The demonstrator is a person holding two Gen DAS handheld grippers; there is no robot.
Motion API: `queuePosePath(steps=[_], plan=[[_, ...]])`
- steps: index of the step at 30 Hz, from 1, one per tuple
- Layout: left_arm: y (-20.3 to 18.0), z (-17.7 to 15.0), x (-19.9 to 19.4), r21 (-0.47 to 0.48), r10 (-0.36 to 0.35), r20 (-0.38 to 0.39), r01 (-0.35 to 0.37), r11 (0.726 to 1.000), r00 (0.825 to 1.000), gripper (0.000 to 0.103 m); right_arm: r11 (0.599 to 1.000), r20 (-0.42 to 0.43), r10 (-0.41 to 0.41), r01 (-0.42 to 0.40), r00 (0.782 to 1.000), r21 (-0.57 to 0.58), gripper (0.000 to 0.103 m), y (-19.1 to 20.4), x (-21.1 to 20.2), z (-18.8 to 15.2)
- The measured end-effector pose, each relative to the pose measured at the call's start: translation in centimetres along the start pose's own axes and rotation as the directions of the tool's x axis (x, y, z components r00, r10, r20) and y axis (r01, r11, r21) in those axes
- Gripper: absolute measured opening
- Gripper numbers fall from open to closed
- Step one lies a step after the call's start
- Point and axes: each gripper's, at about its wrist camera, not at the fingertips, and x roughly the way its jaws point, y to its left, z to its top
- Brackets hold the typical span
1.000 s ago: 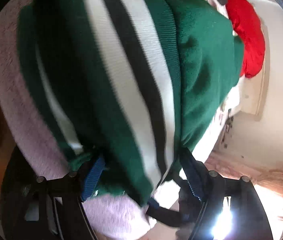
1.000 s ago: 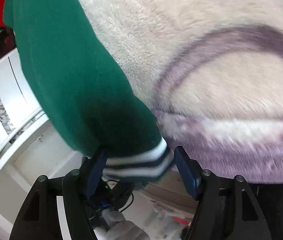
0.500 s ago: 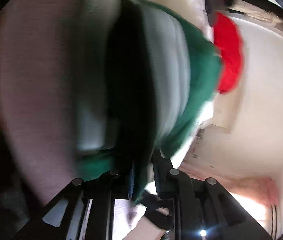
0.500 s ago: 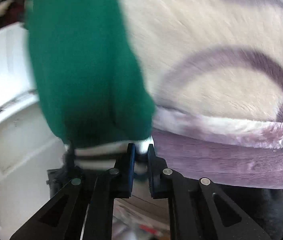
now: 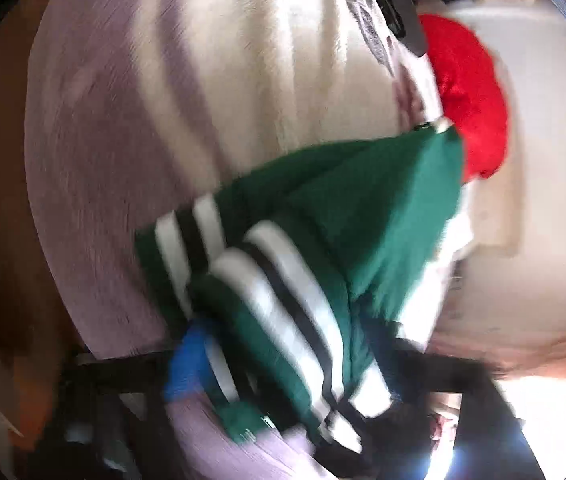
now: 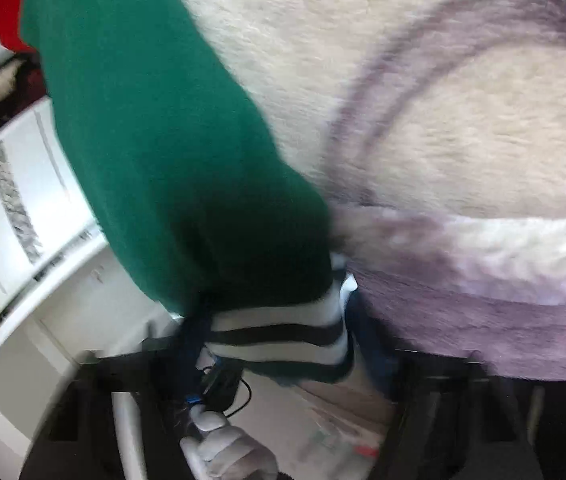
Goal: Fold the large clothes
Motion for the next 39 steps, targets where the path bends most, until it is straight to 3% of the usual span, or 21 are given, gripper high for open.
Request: queuePosePath(steps=[1, 4, 6, 8, 12, 14, 16, 18, 19, 20, 22, 27, 30, 32, 33, 35, 36, 37, 38, 39], plan=[[-1.0, 0.2, 0.4, 0.029, 0.029, 0.015, -0.029, 0.999, 0.999, 0.001, 1.000, 0.024, -0.025, 0.025, 0.999, 0.015, 0.028, 1.1, 0.7, 0.3], [-2.9, 2.0, -2.2, 0.098, 0.021, 0.088, -0.029, 0.995, 0.996, 0.001, 0.998, 0.053, -0.056, 0.056, 0.997, -0.001, 0.005, 2.7, 0.6, -1.9], [-2.9, 3.1, -2.3, 0.113, 0.050, 0.078, -0.058, 0.992, 0.996, 0.001, 0.995, 0.074, -0.082, 0.086, 0.994, -0.053, 0.005, 4.7, 0.6, -3.8], [-0.5, 3.3, -1.4, 0.091, 0.128, 0.044, -0.132, 0.987, 0.991, 0.001, 0.989, 0.093, -0.119, 0.126, 0.989, -0.077, 0.005, 6.2, 1.3, -4.6], [3.3, 3.0, -1.0, 0.010, 0.108, -0.019, -0.108, 0.994, 0.994, 0.004, 0.980, 0.056, -0.199, 0.200, 0.979, -0.017, 0.006, 5.4, 5.8, -2.8], [3.0, 2.1, -2.3, 0.022, 0.103, -0.035, -0.102, 0.995, 0.994, 0.007, 0.972, 0.039, -0.231, 0.232, 0.972, -0.028, 0.018, 6.1, 7.0, -2.5], [2.1, 1.3, -3.5, 0.048, 0.119, -0.078, -0.115, 0.992, 0.990, 0.010, 0.968, -0.013, -0.246, 0.245, 0.969, -0.063, 0.040, 7.2, 7.3, -2.4], [1.5, 0.7, -5.7, 0.098, 0.166, -0.104, -0.156, 0.983, 0.981, 0.019, 0.973, -0.072, -0.222, 0.217, 0.972, -0.078, 0.055, 8.0, 7.4, -2.7], [0.2, 0.4, -6.2, 0.139, 0.181, -0.105, -0.165, 0.976, 0.978, 0.029, 0.977, -0.092, -0.207, 0.201, 0.974, -0.074, 0.058, 8.1, 6.9, -2.9], [-0.9, 0.2, -6.9, 0.180, 0.199, -0.104, -0.178, 0.967, 0.975, 0.054, 0.978, -0.095, -0.204, 0.197, 0.974, -0.071, 0.059, 8.3, 6.3, -3.1], [-3.3, 0.0, -8.3, 0.251, 0.199, -0.090, -0.171, 0.953, 0.976, 0.079, 0.977, -0.071, -0.203, 0.197, 0.977, -0.084, 0.068, 8.6, 3.7, -3.3], [-9.1, 2.1, -8.6, 0.310, 0.106, -0.097, -0.071, 0.948, 0.990, 0.079, 0.977, 0.057, -0.176, 0.181, 0.983, -0.112, 0.070, 11.6, -2.1, -2.7], [-12.8, 5.2, -5.8, 0.355, 0.090, -0.103, -0.048, 0.933, 0.991, 0.079, 0.981, 0.129, -0.140, 0.155, 0.982, -0.120, 0.080, 13.8, -4.0, -0.9], [-14.8, 7.3, -3.1, 0.385, 0.094, -0.120, -0.041, 0.922, 0.988, 0.079, 0.985, 0.168, -0.127, 0.145, 0.978, -0.095, 0.081, 14.3, -4.5, 0.8], [-15.2, 8.0, -2.0, 0.397, 0.090, -0.132, -0.031, 0.917, 0.987, 0.079, 0.989, 0.171, -0.115, 0.128, 0.978, -0.069, 0.081, 12.3, -6.2, 2.5], [-16.5, 9.6, 0.6, 0.437, 0.097, -0.170, -0.013, 0.899, 0.981, 0.079, 0.995, 0.181, -0.085, 0.092, 0.980, -0.033, 0.080, 12.2, -4.8, 4.6], [-16.7, 10.2, 1.9, 0.457, 0.112, -0.188, -0.015, 0.889, 0.976, 0.079, 0.997, 0.203, -0.059, 0.066, 0.977, -0.028, 0.074, 12.3, -3.9, 5.5], [-17.3, 10.8, 3.1, 0.475, 0.125, -0.208, -0.011, 0.880, 0.970, 0.079, 0.998, 0.222, -0.041, 0.048, 0.974, -0.028, 0.039, 11.2, -4.6, 6.3], [-17.9, 11.5, 4.2, 0.496, 0.141, -0.220, -0.014, 0.868, 0.965, 0.079, 0.998, 0.231, -0.052, 0.056, 0.972, -0.012, 0.010, 11.2, -3.4, 6.6], [-18.4, 12.0, 4.8, 0.517, 0.151, -0.230, -0.011, 0.856, 0.961, 0.079, 0.994, 0.218, -0.110, 0.104, 0.970, 0.036, 0.005, 10.6, -2.1, 7.0]])
